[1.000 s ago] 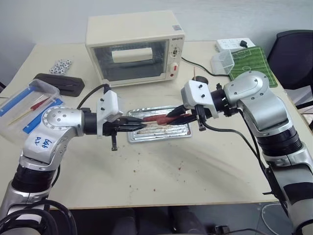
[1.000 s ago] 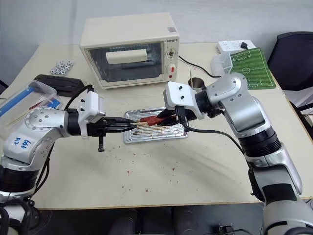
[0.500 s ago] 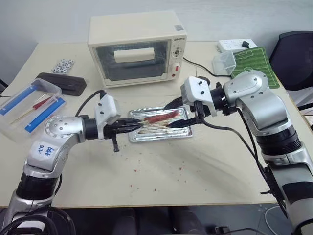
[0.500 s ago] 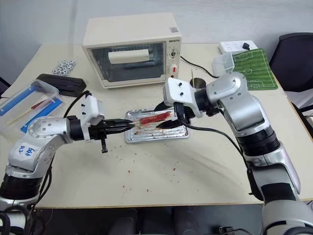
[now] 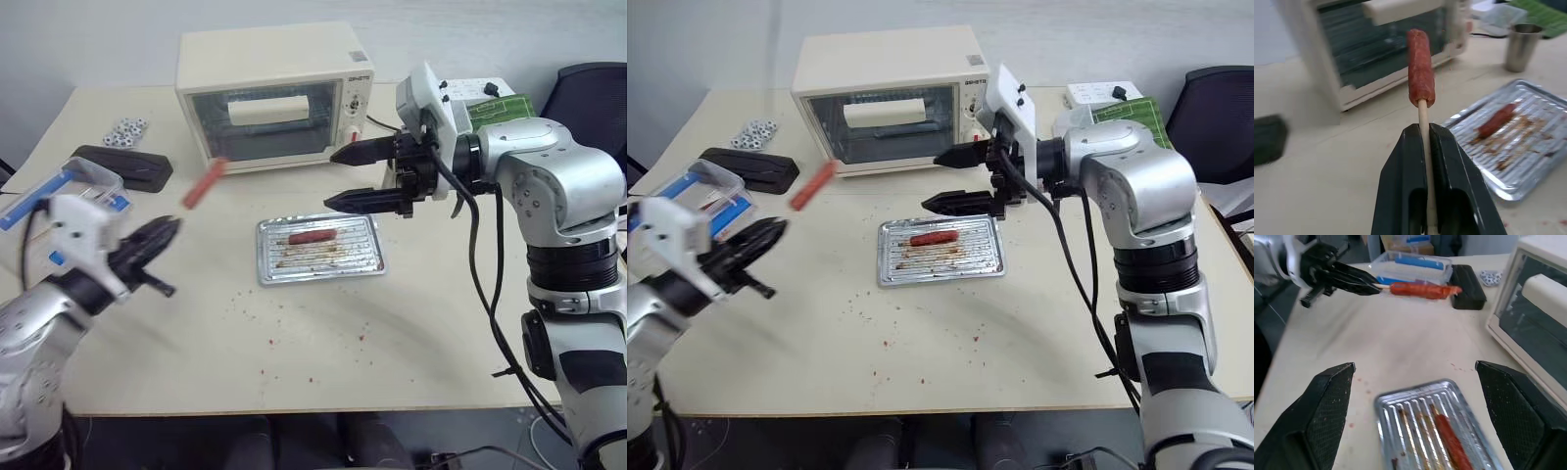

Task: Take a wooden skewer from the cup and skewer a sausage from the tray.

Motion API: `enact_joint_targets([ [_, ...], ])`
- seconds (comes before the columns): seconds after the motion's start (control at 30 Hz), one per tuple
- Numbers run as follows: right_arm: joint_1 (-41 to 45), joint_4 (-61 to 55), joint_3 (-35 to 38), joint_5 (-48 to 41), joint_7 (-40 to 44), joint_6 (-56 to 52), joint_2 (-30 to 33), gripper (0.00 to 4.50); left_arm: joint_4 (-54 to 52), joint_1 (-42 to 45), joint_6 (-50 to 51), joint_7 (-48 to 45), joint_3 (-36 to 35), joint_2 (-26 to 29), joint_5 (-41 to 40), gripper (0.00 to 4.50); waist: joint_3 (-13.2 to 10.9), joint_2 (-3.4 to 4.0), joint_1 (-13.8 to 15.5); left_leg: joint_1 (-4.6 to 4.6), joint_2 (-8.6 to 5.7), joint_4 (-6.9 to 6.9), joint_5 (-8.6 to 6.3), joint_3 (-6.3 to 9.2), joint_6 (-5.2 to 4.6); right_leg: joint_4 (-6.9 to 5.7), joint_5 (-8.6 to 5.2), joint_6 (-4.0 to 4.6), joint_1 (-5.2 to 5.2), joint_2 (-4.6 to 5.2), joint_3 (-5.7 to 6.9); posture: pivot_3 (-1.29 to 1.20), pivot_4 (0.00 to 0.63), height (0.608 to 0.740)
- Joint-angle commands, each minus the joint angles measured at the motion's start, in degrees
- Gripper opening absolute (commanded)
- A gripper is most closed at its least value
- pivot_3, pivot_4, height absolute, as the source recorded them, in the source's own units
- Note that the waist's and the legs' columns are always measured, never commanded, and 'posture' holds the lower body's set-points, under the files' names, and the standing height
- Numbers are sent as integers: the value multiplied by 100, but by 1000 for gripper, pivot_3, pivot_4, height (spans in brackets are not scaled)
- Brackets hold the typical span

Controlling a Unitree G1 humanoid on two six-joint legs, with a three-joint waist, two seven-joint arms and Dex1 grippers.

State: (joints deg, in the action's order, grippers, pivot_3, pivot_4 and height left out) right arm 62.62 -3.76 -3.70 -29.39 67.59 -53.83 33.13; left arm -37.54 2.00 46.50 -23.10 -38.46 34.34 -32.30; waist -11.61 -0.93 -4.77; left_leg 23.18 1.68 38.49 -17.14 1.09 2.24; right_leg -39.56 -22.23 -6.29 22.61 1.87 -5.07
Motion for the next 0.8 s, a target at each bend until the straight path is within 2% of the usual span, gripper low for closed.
enact_joint_targets([
  [0.03,79,-426,292,-592,-118,-414,-32,4471,-122,-402,-21,278,-826,-20,47,0,2,-3,1,0,-1,0,-1,-1,-1,1,0,0,0,1,-1,0,150,740],
  [0.23,205,-705,452,-1167,-591,-912,-189,4471,613,-854,-476,247,-1404,203,385,0,3,-4,4,-1,-7,-3,-1,0,-2,4,0,1,-2,8,2,0,150,740],
  [0.33,177,-771,394,-1278,-697,-899,-213,4471,1746,-694,-1044,-164,-1277,839,693,0,7,-11,1,-2,-8,-10,-1,0,-2,8,0,5,-1,8,3,0,150,740],
  [0.43,95,-775,282,-1242,-743,-735,-168,4471,3092,-239,-1632,-456,-986,1416,933,0,7,-12,1,-4,-12,-22,0,3,-1,11,0,10,0,12,9,0,150,740],
  [0.6,14,-781,281,-1257,-871,-687,-154,4471,4839,754,-2383,-781,-191,2016,1289,0,8,-14,0,-2,-29,-40,-1,-7,-4,14,0,11,15,64,37,0,150,740],
  [0.8,-134,-819,337,-1241,-1080,-648,-65,4471,7346,2395,-3126,-1124,782,2516,1734,0,12,-25,-11,8,-25,-40,-2,-16,-5,9,6,21,38,93,170,0,150,740],
])
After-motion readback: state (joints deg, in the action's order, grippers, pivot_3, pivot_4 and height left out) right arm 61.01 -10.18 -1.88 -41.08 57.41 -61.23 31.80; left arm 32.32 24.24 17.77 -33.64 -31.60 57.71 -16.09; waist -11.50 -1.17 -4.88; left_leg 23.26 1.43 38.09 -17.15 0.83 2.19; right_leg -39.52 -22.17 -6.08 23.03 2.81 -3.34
